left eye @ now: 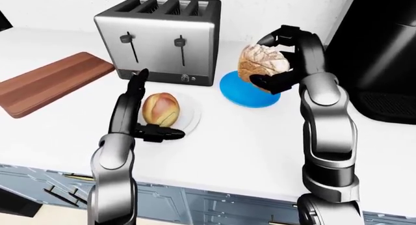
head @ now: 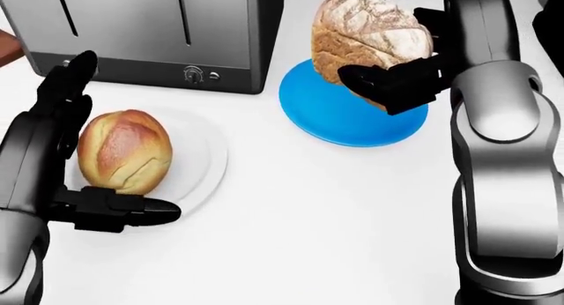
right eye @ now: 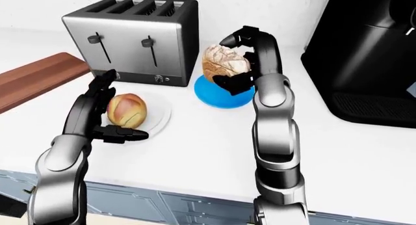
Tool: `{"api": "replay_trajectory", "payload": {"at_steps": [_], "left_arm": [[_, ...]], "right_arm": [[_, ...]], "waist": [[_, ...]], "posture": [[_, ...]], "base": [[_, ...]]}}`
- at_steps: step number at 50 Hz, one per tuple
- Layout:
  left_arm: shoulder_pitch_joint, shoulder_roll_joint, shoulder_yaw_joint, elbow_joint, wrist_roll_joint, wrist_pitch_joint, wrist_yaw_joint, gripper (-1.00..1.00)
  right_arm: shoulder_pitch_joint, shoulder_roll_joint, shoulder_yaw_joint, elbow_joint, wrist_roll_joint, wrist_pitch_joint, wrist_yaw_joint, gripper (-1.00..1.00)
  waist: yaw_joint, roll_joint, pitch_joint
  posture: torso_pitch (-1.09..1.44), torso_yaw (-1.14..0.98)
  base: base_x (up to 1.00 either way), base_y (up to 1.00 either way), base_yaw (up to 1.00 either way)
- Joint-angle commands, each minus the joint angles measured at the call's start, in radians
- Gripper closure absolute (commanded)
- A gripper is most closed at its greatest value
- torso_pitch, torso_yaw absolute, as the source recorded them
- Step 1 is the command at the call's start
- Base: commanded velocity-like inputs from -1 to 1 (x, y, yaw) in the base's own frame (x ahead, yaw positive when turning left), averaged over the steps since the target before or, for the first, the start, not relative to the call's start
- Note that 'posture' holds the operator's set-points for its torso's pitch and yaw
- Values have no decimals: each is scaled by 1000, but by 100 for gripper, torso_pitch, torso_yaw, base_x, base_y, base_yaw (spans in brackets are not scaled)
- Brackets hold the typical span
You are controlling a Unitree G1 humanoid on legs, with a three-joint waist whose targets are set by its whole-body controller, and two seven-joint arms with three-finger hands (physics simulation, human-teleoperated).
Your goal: Place all breads on the cutting board.
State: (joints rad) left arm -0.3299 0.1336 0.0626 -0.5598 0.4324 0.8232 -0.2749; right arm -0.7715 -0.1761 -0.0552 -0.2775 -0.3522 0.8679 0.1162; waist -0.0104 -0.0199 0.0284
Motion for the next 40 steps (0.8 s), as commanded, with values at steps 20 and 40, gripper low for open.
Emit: {"api": "replay_trajectory", "payload": {"at_steps": [20,40], "left_arm": [[-9,-2,5,-34,36,-73,-1,-14],[-102,27,14,-156,61,66,-56,21]], "right_arm": [[-9,7,-5,-27,-6,-43,-10,100],[-16,-1,-5,-76,-17,-2,17,100]], "waist": [[6,7,-16],[6,6,-12]], "posture": [[0,0],[0,0]], "base": [[0,0,0],[0,0,0]]}}
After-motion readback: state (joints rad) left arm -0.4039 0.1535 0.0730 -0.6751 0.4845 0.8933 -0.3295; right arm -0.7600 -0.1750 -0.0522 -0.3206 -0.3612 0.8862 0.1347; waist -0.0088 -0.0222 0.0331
